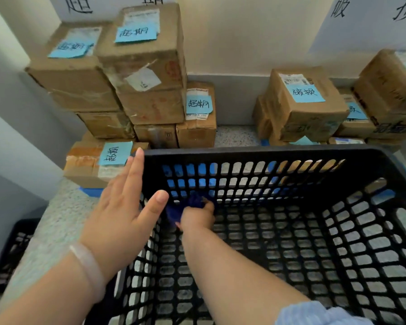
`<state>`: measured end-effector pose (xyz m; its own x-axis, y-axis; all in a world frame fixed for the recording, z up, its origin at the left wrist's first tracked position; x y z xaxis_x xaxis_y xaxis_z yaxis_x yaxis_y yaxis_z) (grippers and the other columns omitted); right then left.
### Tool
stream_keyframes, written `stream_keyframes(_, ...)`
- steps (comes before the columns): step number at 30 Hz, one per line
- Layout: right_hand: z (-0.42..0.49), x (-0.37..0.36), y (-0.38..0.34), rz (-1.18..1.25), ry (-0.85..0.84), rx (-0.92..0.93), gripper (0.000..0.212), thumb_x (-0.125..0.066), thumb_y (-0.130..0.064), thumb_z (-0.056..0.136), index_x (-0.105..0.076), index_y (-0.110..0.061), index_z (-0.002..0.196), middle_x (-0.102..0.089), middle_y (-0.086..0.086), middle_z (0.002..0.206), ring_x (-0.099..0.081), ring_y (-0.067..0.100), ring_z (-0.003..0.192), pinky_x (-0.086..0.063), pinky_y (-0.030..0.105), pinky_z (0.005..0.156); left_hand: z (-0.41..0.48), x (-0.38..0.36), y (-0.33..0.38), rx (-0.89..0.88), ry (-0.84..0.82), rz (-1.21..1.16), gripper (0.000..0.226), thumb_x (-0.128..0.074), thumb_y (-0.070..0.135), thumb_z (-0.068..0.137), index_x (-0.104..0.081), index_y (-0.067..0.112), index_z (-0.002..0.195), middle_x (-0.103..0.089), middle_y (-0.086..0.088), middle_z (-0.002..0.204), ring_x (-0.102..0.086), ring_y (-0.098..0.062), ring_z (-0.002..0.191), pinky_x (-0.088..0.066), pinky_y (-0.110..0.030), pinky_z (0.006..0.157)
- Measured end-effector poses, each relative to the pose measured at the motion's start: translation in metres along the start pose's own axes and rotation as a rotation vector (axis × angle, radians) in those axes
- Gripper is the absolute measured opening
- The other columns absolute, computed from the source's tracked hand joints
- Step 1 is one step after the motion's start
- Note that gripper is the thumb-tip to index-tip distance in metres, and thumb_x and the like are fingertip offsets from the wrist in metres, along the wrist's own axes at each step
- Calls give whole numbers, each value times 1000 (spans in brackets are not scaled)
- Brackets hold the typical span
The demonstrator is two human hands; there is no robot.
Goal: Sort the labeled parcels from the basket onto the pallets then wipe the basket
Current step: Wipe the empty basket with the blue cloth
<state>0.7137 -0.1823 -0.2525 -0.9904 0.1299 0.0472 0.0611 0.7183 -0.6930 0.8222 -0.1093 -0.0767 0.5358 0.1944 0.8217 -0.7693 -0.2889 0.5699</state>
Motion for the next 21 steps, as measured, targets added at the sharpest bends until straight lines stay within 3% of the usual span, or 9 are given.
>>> stream_keyframes(3,-1,-40,23,-93,-144,-2,41,-57,-20,71,-43,-56,87,-57,7,117,-62,33,96,-59,49,81,1,-1,-5,-15,8,-72,76,-6,88,70,16,57,135,-5,23,153,-2,5,143,-3,-19,113)
stream_keyframes(5,-11,-38,16,-125,-186,5,41,-58,-23,74,-44,-58,89,-59,6,115,-62,32,97,-58,50,84,2,-1,-8,-10,13,-109,76,-9,85,72,12,55,139,-3,28,149,-1,9,140,-2,-18,113)
stream_keyframes(8,-40,-26,-7,-124,-283,36,36,-61,-17,88,-50,-41,112,-63,3,113,-62,25,99,-56,49,88,2,-2,-10,22,10,-146,78,-10,82,78,3,50,147,-5,28,154,1,8,143,-3,-20,114)
stream_keyframes(12,-74,-26,-45,-116,-456,200,26,-65,-19,91,-57,-29,114,-67,-2,106,-64,15,91,-57,41,89,2,-2,-12,92,11,-183,89,-13,76,75,-10,37,154,-7,17,162,-2,0,147,-5,-26,119)
stream_keyframes(15,-97,-24,-71,-131,-514,323,26,-67,-23,89,-60,-27,114,-69,-2,104,-68,13,89,-59,39,83,1,1,-14,104,60,-283,80,-21,74,87,-15,32,155,-16,13,161,-9,-1,146,-9,-27,120)
stream_keyframes(18,-110,-22,-100,-136,-499,562,44,-69,-36,80,-62,-28,123,-67,-2,119,-65,14,108,-53,43,97,-4,10,-16,155,143,-551,75,-33,67,89,-21,31,154,-28,12,156,-21,1,142,-17,-27,119)
stream_keyframes(21,-116,-24,-116,-305,-465,772,43,-67,-28,88,-57,-23,130,-52,-6,129,-52,7,117,-41,32,109,-16,12,-21,269,153,-799,62,-33,60,98,-20,36,154,-29,20,149,-25,4,138,-18,-20,113)
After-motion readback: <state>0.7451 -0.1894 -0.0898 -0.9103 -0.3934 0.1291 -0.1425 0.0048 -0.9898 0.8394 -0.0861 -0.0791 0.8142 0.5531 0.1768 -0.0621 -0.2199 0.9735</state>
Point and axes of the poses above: each hand's wrist, its own z-axis towards the middle knuckle, its own x-axis out of the back of the hand, y = z × x, the point moved 6 cm from there along z, towards the middle knuckle
